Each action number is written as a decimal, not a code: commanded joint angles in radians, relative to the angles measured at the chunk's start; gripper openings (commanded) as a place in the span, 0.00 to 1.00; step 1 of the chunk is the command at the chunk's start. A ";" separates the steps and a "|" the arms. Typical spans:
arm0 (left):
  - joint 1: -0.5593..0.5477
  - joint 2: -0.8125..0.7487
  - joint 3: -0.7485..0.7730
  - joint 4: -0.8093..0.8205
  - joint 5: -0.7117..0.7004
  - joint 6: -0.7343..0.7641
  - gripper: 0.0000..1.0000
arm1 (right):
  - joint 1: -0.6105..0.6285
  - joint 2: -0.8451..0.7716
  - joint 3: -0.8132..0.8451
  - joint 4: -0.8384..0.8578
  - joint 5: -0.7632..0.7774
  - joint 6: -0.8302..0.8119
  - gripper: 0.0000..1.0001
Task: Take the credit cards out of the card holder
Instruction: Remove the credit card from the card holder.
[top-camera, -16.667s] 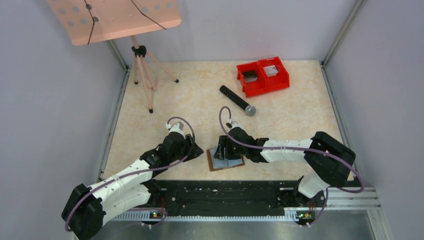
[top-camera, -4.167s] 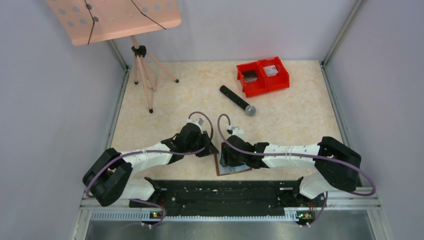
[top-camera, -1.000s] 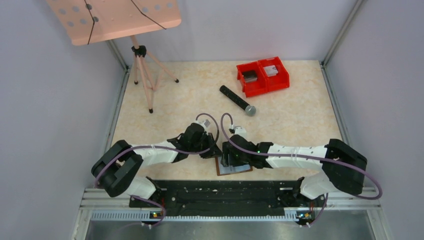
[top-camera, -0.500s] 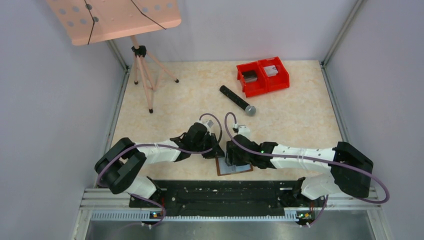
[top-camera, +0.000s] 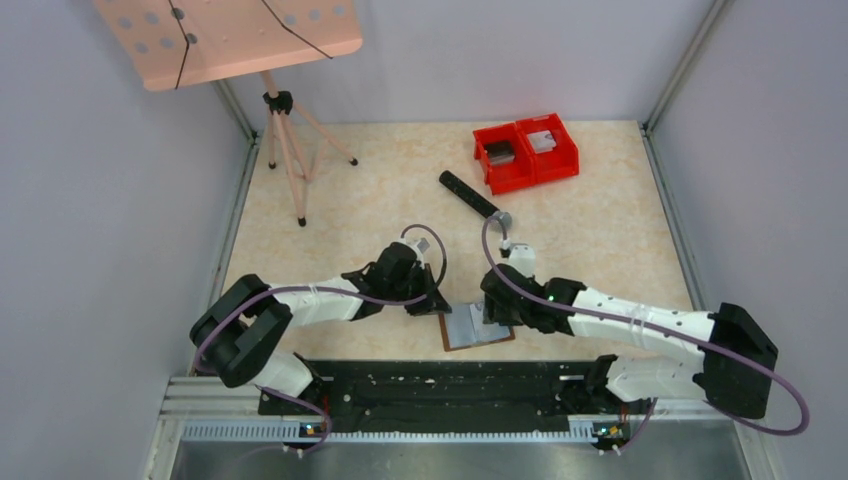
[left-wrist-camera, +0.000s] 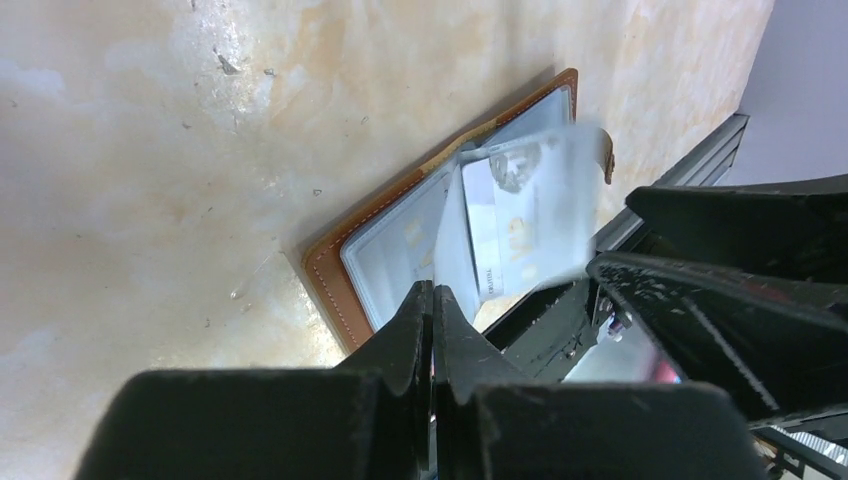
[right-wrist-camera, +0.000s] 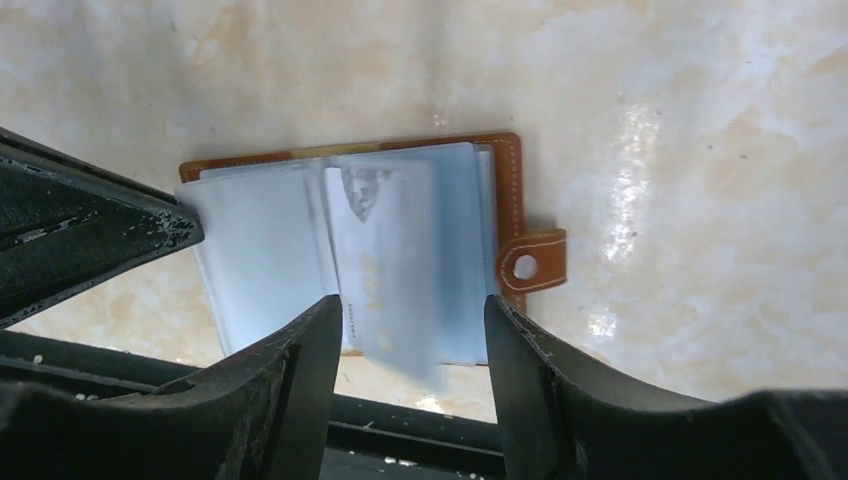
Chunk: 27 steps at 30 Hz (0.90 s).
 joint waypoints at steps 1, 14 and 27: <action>-0.003 0.012 0.036 -0.003 -0.005 0.029 0.00 | -0.043 -0.065 -0.019 -0.059 0.026 0.027 0.54; 0.056 0.008 0.142 -0.237 -0.100 0.145 0.00 | -0.113 -0.071 -0.097 0.184 -0.163 -0.077 0.51; 0.028 -0.059 0.159 -0.211 -0.086 0.077 0.32 | -0.185 -0.063 -0.162 0.330 -0.328 -0.080 0.35</action>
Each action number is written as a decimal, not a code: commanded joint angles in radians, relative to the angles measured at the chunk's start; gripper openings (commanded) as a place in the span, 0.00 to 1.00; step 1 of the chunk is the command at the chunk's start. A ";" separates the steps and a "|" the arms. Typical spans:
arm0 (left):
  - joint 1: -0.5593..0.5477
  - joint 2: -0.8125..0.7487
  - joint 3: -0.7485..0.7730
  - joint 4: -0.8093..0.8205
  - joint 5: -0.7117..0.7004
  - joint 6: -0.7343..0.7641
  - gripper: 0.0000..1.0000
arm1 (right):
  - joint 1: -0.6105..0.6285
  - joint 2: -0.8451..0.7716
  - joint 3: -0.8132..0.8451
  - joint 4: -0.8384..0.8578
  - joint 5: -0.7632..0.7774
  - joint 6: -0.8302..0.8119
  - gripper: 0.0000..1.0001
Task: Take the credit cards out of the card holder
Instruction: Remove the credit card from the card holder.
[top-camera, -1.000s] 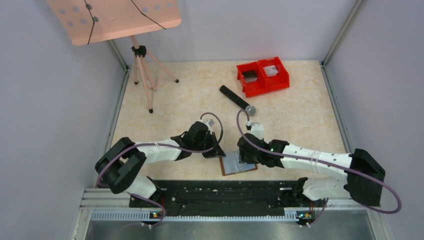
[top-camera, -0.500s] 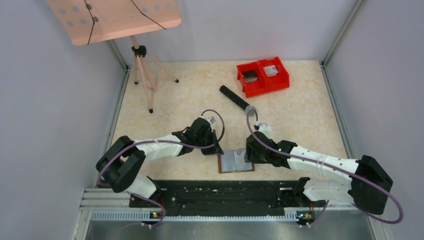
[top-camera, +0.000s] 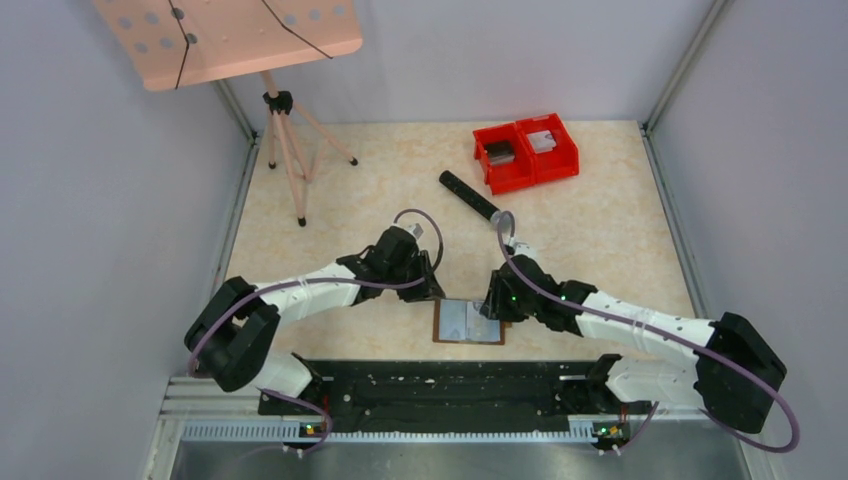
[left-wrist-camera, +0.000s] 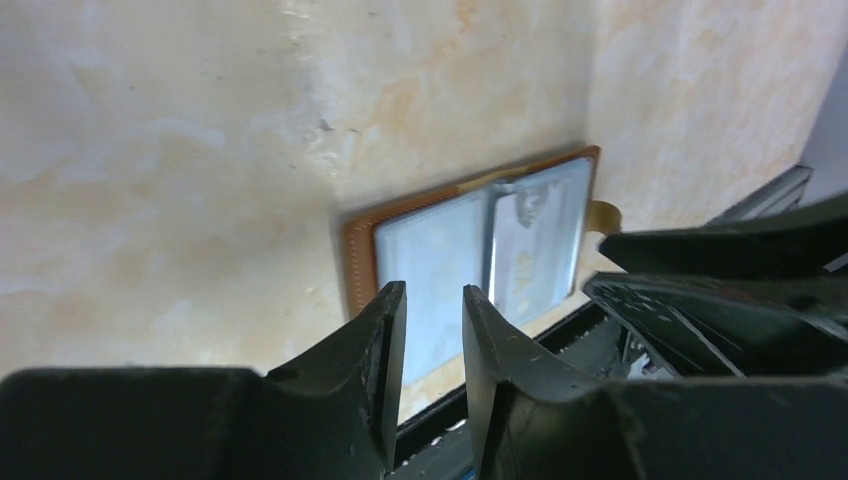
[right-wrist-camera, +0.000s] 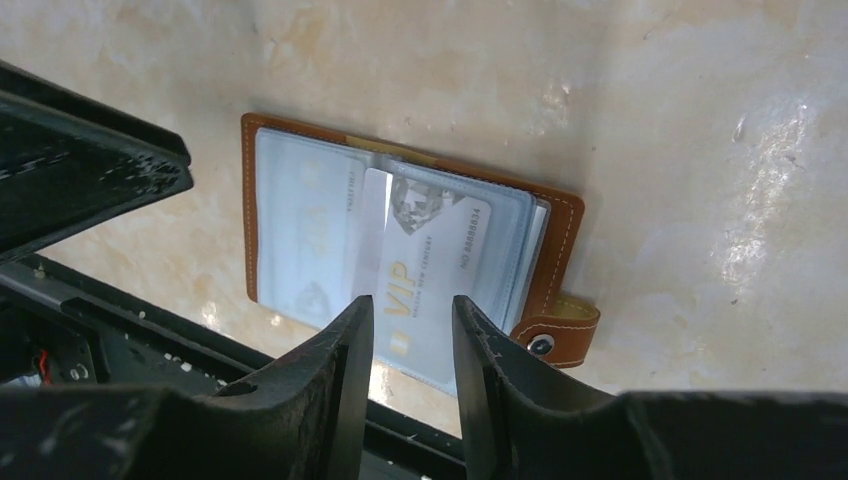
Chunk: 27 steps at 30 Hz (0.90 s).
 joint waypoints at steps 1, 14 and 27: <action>-0.035 -0.033 0.018 0.089 0.029 -0.033 0.32 | -0.035 0.003 -0.041 0.095 -0.069 -0.005 0.34; -0.129 0.127 0.018 0.254 0.082 -0.080 0.30 | -0.081 0.055 -0.168 0.219 -0.139 0.019 0.28; -0.139 0.173 -0.006 0.288 0.074 -0.086 0.34 | -0.082 0.072 -0.214 0.246 -0.140 0.060 0.20</action>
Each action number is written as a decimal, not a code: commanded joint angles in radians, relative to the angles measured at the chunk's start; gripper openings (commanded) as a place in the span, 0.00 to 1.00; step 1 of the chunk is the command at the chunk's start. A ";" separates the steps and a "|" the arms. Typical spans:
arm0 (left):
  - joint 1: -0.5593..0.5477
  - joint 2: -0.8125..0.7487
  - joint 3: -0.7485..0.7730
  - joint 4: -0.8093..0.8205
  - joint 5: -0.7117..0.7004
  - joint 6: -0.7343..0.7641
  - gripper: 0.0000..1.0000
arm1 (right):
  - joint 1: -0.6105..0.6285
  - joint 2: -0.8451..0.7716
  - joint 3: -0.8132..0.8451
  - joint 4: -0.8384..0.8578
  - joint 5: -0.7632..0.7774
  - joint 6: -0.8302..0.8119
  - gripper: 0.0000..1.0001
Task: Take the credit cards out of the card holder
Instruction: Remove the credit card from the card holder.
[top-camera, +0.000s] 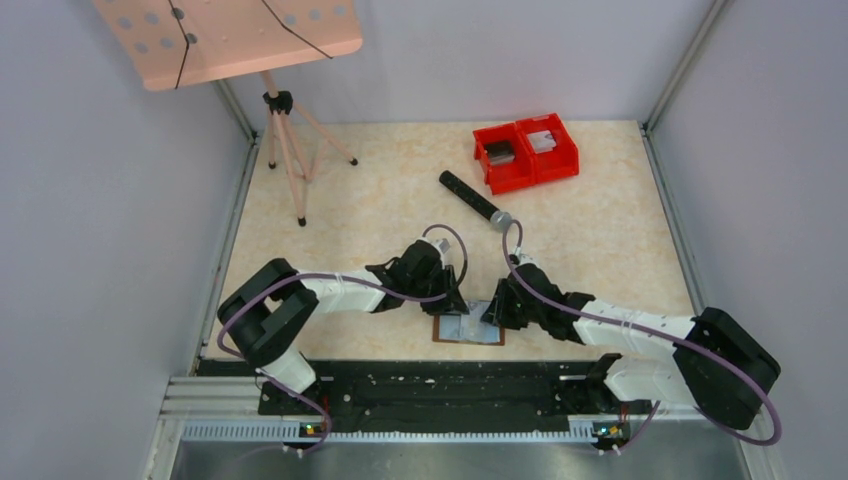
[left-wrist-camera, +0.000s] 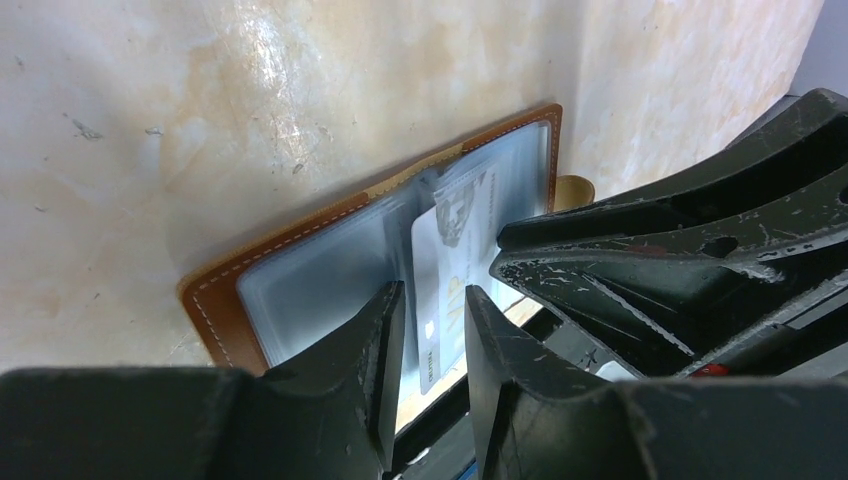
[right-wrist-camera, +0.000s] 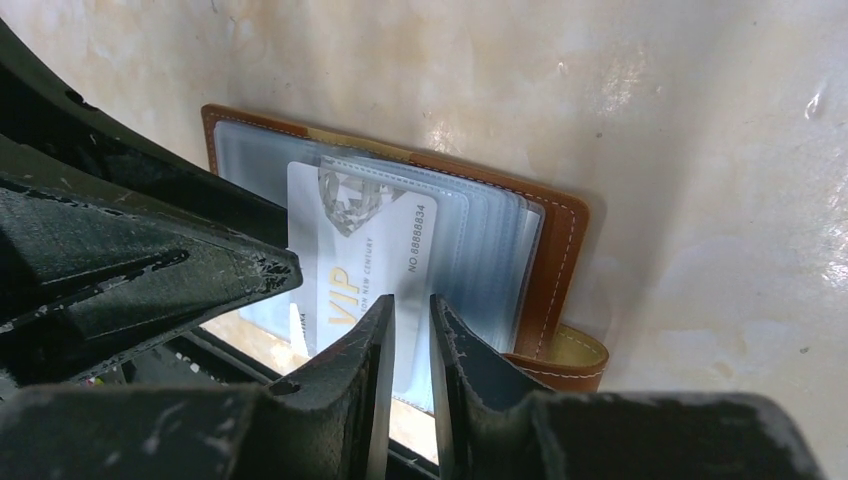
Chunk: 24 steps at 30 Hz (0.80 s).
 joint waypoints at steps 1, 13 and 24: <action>-0.005 0.011 -0.006 0.063 0.005 -0.007 0.34 | -0.006 0.022 -0.027 -0.030 0.003 0.008 0.20; -0.009 0.011 -0.028 0.121 0.060 -0.053 0.28 | -0.005 0.022 -0.031 -0.030 0.008 0.012 0.19; -0.001 0.007 -0.036 0.170 0.106 -0.085 0.02 | -0.006 0.025 -0.033 -0.033 0.014 0.013 0.19</action>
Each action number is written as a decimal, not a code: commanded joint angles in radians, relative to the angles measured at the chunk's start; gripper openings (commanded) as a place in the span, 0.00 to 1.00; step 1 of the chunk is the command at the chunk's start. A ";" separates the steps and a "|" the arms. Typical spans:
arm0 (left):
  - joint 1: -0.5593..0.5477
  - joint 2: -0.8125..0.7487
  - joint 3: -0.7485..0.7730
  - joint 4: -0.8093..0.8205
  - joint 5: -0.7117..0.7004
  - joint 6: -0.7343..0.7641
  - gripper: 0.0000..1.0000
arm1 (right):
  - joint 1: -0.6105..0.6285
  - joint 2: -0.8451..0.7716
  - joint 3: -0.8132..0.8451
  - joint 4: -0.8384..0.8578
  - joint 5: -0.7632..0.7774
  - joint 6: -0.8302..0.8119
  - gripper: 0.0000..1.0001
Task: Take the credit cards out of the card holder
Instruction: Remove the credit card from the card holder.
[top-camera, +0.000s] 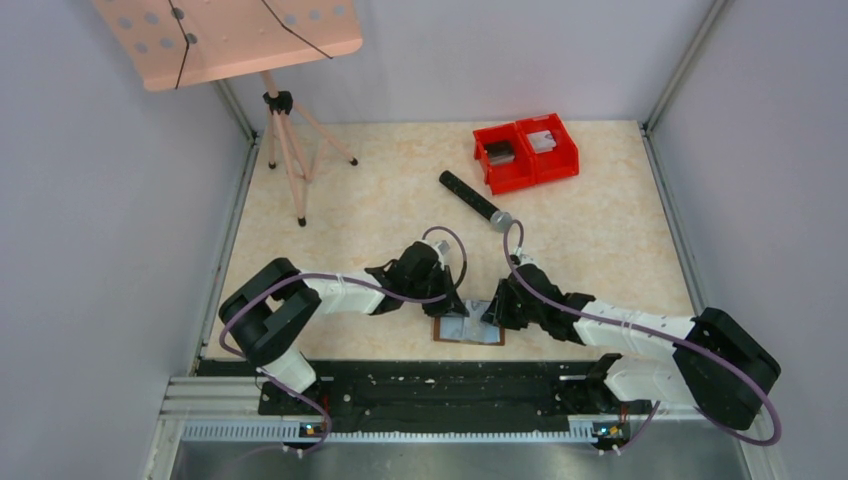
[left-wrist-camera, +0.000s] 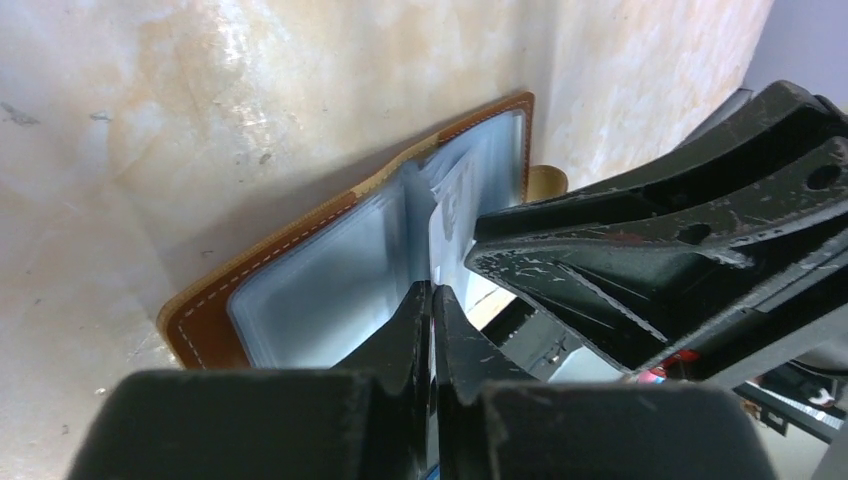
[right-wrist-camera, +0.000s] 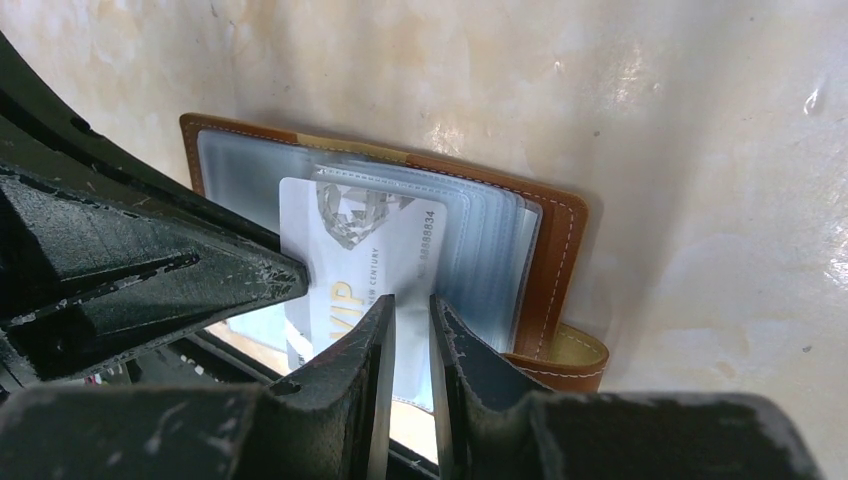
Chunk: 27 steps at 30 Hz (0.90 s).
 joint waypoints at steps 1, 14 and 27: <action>0.001 -0.008 -0.012 0.103 0.057 -0.025 0.00 | -0.005 0.026 -0.026 -0.042 0.014 -0.003 0.19; 0.086 -0.184 -0.090 -0.028 -0.029 0.033 0.00 | -0.005 0.031 0.041 -0.060 0.017 -0.074 0.20; 0.102 -0.426 -0.098 -0.155 -0.163 0.180 0.00 | -0.009 -0.107 0.202 -0.080 -0.009 -0.350 0.27</action>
